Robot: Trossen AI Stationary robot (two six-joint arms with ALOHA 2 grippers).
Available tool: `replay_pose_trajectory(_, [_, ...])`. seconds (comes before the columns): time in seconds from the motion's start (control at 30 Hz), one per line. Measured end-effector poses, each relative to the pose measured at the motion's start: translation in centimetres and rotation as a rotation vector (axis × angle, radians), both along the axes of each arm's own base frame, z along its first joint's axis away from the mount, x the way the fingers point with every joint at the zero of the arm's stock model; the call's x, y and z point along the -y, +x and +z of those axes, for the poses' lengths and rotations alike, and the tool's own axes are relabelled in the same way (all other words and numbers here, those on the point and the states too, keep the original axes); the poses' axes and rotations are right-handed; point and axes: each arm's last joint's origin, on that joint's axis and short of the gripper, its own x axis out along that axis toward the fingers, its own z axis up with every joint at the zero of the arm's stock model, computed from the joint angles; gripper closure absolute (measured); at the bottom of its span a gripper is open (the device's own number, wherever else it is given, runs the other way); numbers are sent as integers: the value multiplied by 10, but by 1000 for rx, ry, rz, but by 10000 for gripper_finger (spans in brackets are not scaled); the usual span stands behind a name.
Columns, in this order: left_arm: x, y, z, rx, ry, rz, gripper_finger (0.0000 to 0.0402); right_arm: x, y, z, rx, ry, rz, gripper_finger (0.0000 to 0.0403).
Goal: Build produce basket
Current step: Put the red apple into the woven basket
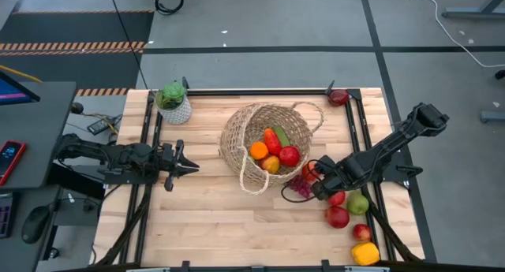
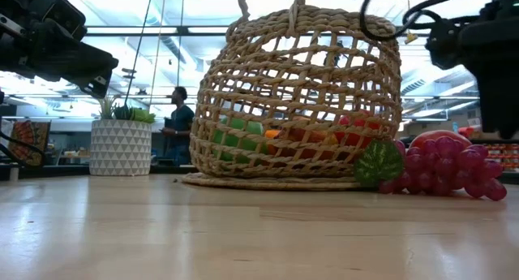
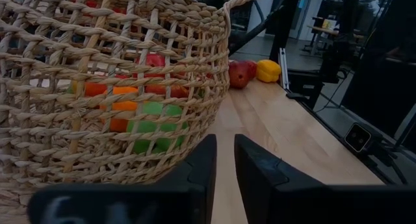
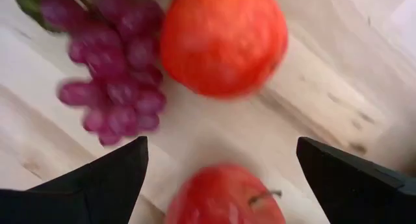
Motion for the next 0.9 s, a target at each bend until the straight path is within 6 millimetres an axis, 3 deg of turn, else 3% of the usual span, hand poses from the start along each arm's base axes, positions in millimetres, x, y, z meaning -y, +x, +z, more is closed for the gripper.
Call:
replay_pose_trajectory(0.3, [0,0,0,0,0,0,345,4,6,3,168,-201,-42,7])
replay_pose_trajectory(0.47, [0,0,0,0,0,0,345,9,4,-4,166,-290,-5,7])
replay_pose_trajectory(0.63, [0,0,0,0,0,0,339,14,1,-20,152,-306,39,7])
replay_pose_trajectory(0.9, [0,0,0,0,0,0,343,23,7,-22,122,-254,50,7])
